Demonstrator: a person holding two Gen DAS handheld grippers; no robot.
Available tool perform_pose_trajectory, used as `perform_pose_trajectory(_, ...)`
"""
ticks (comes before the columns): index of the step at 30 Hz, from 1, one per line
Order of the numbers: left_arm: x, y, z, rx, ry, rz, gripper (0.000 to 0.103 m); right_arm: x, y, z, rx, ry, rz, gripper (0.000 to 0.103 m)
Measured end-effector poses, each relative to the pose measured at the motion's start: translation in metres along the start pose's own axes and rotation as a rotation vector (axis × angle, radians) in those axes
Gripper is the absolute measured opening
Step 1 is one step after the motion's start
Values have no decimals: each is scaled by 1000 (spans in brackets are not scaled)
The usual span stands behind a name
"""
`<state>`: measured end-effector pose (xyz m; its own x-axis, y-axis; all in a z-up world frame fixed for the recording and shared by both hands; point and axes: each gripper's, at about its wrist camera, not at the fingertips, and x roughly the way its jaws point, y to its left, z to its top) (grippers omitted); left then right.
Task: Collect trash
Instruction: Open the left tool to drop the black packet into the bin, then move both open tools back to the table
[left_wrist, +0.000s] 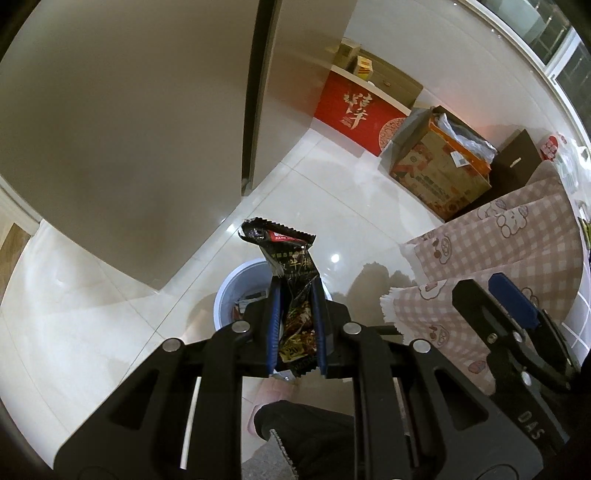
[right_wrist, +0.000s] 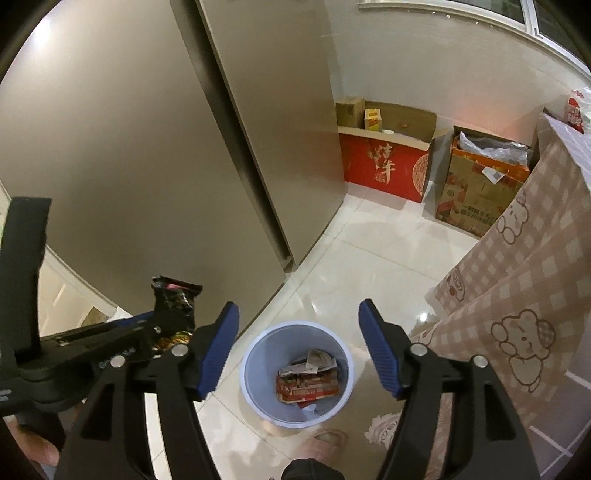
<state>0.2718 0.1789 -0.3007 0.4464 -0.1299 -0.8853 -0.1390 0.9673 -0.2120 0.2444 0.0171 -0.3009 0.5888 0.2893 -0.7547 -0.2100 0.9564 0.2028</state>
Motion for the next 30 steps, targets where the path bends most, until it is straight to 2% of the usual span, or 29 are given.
perform_pose_trajectory(8,0,-9,3,10,5,9,17,-15,-6,5,25,-36,16,70)
perform_pose_trajectory(11,-1,-10,4,5,8,28,22,-20,-7,4,47,-39,23,70)
perform_pose_trajectory(12,-2,-10,4,1,10,34,31,-21,-8,5,50,-41,24,70)
perform_pose_trajectory(13,-2,-9,5,0,15,36,54,-22,-7,5,51,-44,24,70)
perform_pose_trajectory(14,-3,-10,5,1,12,39,63,-24,-7,5,52,-44,28,70)
perform_pose_trajectory(15,-5,-10,4,5,-2,46,65,-24,-7,5,51,-44,31,70)
perform_pose_trajectory(23,-22,-15,1,25,-22,58,65,-36,-3,3,47,-51,35,70)
perform_pose_trajectory(30,-47,-29,-9,45,-50,52,65,-61,-4,-1,50,-85,32,70)
